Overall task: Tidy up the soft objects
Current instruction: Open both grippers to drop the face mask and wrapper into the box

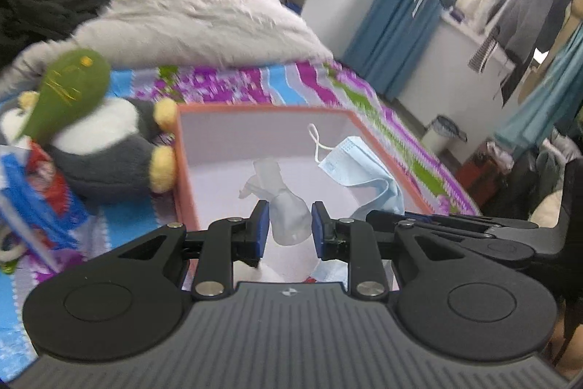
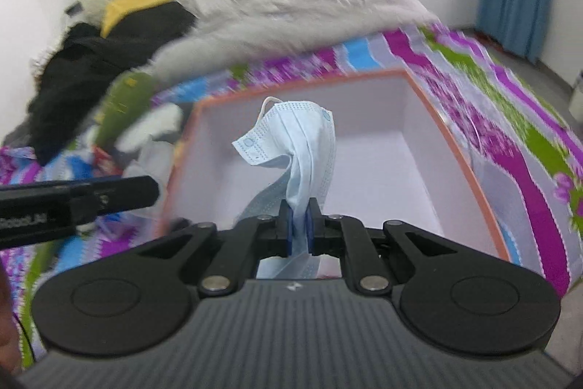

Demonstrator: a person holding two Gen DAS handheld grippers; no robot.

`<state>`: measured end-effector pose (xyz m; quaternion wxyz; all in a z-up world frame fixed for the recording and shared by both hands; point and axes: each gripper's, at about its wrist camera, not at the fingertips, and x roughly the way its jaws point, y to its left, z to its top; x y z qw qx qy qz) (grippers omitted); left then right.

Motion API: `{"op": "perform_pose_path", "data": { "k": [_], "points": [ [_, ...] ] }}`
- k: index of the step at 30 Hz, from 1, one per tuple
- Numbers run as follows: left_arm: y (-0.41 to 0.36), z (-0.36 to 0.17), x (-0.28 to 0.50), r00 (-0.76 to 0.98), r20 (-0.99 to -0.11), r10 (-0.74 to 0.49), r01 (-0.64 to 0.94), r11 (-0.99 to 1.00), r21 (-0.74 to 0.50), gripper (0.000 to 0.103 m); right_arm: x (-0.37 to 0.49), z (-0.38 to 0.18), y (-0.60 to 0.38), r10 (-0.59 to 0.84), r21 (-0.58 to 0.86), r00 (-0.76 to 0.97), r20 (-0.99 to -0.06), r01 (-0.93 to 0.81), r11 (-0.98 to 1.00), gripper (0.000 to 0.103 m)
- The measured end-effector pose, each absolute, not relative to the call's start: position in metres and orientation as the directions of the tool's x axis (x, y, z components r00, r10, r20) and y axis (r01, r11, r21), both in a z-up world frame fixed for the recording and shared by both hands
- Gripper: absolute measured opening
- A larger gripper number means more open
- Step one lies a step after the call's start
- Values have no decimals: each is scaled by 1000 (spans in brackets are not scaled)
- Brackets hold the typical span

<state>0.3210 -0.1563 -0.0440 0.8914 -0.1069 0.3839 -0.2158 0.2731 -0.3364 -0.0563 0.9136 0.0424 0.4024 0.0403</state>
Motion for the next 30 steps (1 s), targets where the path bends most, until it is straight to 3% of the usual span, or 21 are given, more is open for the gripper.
{"op": "perform_pose_path", "data": {
  "k": [13, 16, 20, 30],
  "points": [
    [-213, -118, 385, 468, -740, -483, 308, 874, -376, 29, 306, -122, -383, 103, 148, 535, -839, 43, 988, 12],
    [-215, -125, 389, 463, -753, -468, 298, 882, -365, 36, 308, -124, -384, 113, 156, 530, -840, 38, 987, 16],
    [-211, -120, 385, 474, -755, -454, 283, 890, -358, 45, 308, -120, -385, 120, 164, 533, -837, 35, 986, 33],
    [-184, -63, 331, 569, -691, -446, 313, 895, -319, 45, 267, -65, -366, 136, 177, 632, -763, 1, 984, 33]
  ]
}}
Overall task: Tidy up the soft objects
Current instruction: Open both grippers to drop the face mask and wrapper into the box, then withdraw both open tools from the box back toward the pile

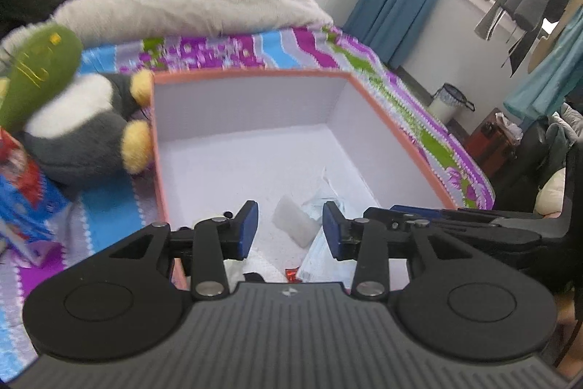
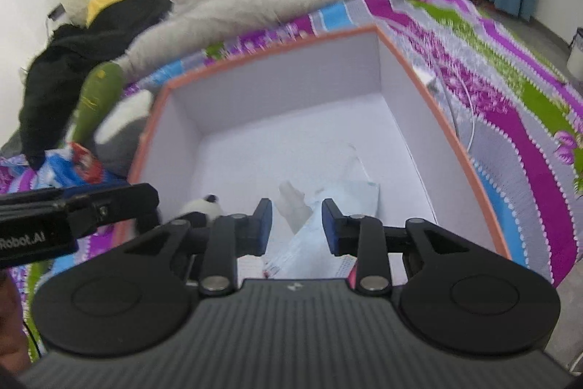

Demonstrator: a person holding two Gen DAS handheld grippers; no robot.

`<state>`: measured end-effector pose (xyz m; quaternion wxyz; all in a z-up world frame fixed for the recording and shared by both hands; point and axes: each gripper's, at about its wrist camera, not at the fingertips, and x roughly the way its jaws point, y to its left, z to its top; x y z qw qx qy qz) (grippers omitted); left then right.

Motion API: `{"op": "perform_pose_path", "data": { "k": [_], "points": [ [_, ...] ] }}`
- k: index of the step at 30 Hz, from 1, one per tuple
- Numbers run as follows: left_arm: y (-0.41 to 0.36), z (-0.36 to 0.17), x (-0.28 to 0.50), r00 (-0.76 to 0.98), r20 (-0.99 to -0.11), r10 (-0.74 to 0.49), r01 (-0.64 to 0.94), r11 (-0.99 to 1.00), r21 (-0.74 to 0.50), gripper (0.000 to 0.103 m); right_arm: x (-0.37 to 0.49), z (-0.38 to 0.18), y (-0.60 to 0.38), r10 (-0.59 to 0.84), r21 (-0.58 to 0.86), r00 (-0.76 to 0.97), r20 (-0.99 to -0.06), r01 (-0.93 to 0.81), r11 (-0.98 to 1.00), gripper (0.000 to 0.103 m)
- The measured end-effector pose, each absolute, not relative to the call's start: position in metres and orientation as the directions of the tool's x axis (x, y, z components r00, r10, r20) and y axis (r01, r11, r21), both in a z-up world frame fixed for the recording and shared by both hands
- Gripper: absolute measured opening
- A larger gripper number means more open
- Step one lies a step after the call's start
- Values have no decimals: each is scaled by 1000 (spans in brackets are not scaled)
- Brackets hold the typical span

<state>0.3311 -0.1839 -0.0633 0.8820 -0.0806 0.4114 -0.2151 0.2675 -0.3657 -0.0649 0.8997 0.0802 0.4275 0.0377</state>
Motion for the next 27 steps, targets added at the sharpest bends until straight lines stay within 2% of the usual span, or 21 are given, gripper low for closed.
{"op": "perform_pose_path", "data": {
  "k": [14, 22, 27],
  "points": [
    [-96, 16, 204, 728, -553, -406, 284, 912, -295, 45, 169, 12, -303, 187, 167, 756, -627, -104, 981, 33],
    [-41, 23, 134, 771, -526, -359, 232, 928, -293, 45, 114, 26, -263, 243, 181, 783, -573, -168, 969, 33],
    [-12, 3, 110, 788, -534, -306, 174, 943, -285, 45, 96, 12, -236, 283, 184, 763, -580, -216, 959, 33]
  ]
}}
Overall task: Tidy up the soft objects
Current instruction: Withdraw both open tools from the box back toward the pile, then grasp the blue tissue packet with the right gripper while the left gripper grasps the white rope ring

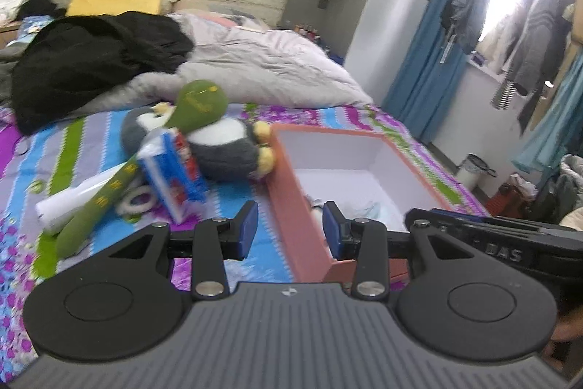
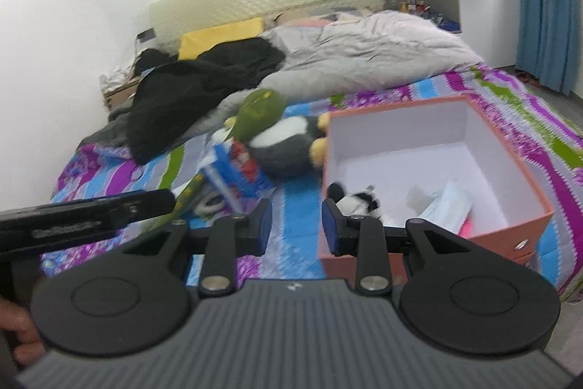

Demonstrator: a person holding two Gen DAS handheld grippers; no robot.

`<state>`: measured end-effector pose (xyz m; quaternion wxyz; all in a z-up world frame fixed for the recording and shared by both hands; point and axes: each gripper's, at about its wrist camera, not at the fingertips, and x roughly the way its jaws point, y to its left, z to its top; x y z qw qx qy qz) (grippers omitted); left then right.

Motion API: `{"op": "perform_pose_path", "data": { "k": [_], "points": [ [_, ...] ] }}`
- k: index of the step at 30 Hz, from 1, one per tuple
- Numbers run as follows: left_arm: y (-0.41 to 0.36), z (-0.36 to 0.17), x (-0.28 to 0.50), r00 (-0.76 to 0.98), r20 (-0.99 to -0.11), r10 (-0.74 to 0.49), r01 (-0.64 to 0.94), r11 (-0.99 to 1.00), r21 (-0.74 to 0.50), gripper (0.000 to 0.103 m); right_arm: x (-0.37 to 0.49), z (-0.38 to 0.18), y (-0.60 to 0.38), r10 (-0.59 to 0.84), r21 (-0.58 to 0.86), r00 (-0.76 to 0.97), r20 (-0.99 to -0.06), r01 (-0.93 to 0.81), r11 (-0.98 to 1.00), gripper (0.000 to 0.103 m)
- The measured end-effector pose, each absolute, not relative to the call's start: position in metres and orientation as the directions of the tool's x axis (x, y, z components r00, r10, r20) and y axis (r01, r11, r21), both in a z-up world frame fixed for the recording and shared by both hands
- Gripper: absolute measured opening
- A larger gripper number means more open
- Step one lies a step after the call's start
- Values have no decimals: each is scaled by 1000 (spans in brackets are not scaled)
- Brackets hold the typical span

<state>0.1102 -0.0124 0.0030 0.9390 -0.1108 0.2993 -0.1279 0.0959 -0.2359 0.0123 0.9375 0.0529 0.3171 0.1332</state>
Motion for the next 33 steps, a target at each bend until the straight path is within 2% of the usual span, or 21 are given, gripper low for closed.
{"op": "perform_pose_path", "data": {
  "k": [4, 7, 14, 20, 28, 33],
  "points": [
    [9, -40, 122, 781, -572, -251, 105, 955, -276, 45, 95, -4, -218, 303, 178, 750, -588, -246, 953, 33],
    [20, -79, 142, 768, -611, -190, 61, 972, -225, 45, 101, -15, -208, 324, 182, 744, -585, -269, 946, 33],
    [49, -161, 204, 718, -686, -116, -64, 971, -232, 45, 130, -32, -193, 331, 176, 737, -589, -282, 943, 33],
    [58, -187, 245, 710, -700, -72, -83, 979, -185, 45, 162, -55, -180, 349, 172, 709, -613, -312, 934, 33],
    [68, -208, 288, 708, -706, 13, -48, 998, -30, 45, 221, -82, -142, 387, 187, 674, -629, -353, 917, 33],
    [67, -212, 308, 711, -702, 20, 18, 999, 46, 45, 267, -104, -119, 400, 210, 635, -661, -356, 911, 33]
  ]
}}
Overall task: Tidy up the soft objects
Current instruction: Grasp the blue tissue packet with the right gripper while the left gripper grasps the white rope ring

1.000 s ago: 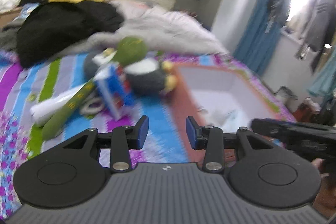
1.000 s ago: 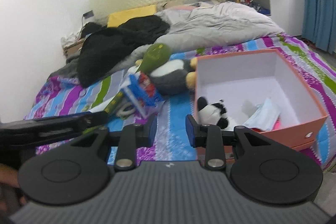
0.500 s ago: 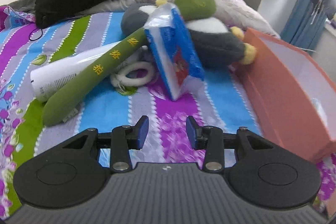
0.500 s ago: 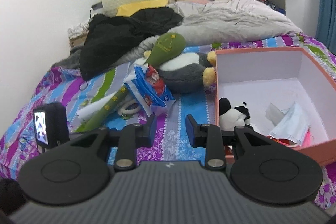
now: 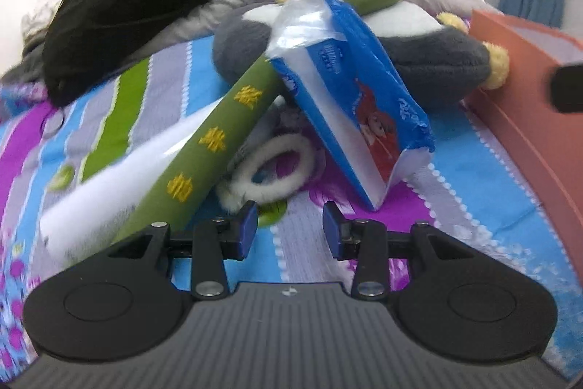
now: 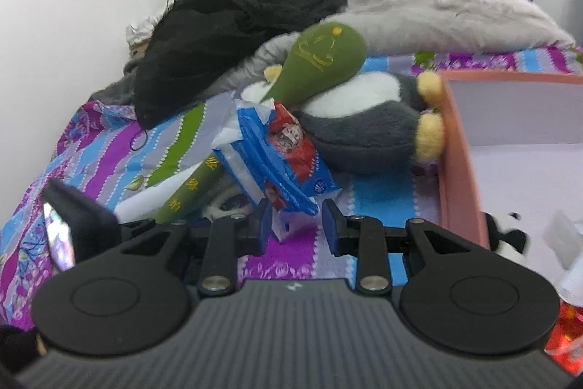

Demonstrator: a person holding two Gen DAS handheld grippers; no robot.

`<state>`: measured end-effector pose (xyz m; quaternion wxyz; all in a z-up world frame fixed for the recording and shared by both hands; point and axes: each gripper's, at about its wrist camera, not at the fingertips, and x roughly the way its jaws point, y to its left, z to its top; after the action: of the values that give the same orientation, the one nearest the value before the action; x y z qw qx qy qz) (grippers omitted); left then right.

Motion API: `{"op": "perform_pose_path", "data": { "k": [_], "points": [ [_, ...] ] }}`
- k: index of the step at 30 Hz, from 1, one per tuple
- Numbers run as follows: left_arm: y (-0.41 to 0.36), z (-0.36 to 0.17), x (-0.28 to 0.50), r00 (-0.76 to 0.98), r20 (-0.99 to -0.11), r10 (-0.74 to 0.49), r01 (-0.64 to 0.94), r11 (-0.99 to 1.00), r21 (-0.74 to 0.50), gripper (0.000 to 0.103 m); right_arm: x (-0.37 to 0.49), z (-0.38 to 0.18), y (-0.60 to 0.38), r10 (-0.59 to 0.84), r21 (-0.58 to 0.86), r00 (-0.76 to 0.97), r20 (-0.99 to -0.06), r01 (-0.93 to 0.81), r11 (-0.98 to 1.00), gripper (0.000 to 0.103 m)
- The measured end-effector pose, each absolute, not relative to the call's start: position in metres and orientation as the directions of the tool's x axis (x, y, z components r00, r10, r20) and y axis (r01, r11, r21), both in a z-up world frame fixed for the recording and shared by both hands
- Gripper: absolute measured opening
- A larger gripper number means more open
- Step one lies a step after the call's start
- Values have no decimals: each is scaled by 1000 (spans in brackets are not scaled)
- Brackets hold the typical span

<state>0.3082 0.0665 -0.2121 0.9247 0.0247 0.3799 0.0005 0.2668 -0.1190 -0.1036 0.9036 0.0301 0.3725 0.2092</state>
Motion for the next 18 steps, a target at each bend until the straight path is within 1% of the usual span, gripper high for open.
{"op": "perform_pose_path", "data": {
  "k": [1, 2, 3, 12, 16, 18],
  "points": [
    [65, -213, 312, 714, -700, 25, 30, 997, 66, 45, 276, -108, -116, 408, 218, 620, -670, -361, 907, 38],
    [63, -215, 316, 713, -700, 35, 36, 996, 87, 45, 284, -113, -112, 417, 228, 605, -678, -366, 902, 46],
    [62, -217, 320, 710, -703, 39, 45, 994, 101, 45, 291, -117, -109, 422, 235, 598, -682, -367, 900, 48],
    [50, -231, 341, 725, -685, 72, 150, 954, 259, 45, 338, -157, -87, 431, 274, 509, -745, -355, 894, 49],
    [49, -235, 348, 722, -689, 62, 179, 945, 272, 45, 351, -169, -82, 411, 269, 501, -762, -332, 904, 48],
    [52, -235, 351, 715, -698, 48, 181, 951, 250, 45, 356, -175, -80, 410, 272, 491, -769, -329, 904, 48]
  ]
}}
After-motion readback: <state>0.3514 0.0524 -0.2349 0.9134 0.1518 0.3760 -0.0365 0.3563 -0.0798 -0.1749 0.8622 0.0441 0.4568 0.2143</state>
